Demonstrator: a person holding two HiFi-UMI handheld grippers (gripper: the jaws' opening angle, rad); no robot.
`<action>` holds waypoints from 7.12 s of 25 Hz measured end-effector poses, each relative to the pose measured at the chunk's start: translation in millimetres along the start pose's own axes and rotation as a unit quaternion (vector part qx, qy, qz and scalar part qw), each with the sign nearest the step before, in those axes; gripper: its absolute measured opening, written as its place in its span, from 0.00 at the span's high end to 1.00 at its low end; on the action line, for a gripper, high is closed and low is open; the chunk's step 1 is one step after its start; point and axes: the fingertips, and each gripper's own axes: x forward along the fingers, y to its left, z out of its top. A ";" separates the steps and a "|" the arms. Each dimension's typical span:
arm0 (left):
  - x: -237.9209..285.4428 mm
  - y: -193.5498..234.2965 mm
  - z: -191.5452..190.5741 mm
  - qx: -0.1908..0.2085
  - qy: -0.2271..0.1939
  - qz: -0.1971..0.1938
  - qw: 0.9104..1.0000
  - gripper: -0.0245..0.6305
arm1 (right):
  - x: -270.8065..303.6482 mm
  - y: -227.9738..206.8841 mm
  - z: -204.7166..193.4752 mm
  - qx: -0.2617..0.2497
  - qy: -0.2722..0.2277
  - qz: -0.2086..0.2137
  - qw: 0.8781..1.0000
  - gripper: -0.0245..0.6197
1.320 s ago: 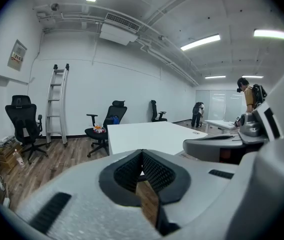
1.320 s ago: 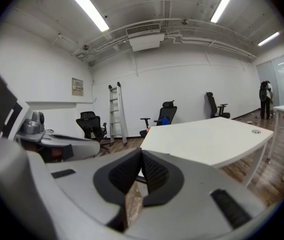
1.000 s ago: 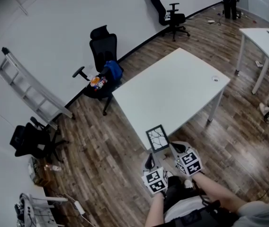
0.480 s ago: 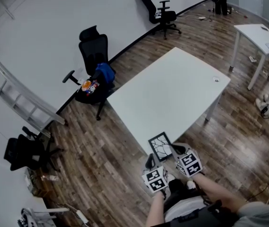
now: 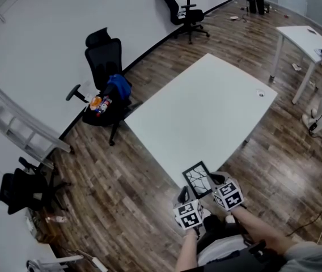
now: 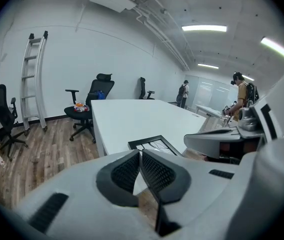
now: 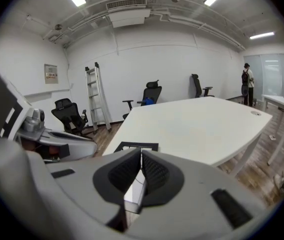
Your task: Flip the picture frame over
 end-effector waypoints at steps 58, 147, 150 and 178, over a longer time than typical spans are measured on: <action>14.2 -21.3 -62.7 -0.199 0.120 -0.049 0.971 0.85 | 12.0 -22.4 -60.4 0.195 0.124 0.223 0.947 0.82; 21.8 -77.9 56.6 -0.212 0.058 -0.171 0.961 0.81 | -20.6 11.9 18.3 0.008 0.073 0.158 0.985 0.85; 22.3 -74.4 57.9 -0.215 0.065 -0.158 0.962 0.81 | -19.8 14.5 21.2 -0.002 0.067 0.152 0.986 0.85; 14.3 -52.9 58.7 -0.286 0.091 -0.109 0.948 0.81 | -16.4 44.8 25.2 -0.281 0.002 0.074 0.957 0.86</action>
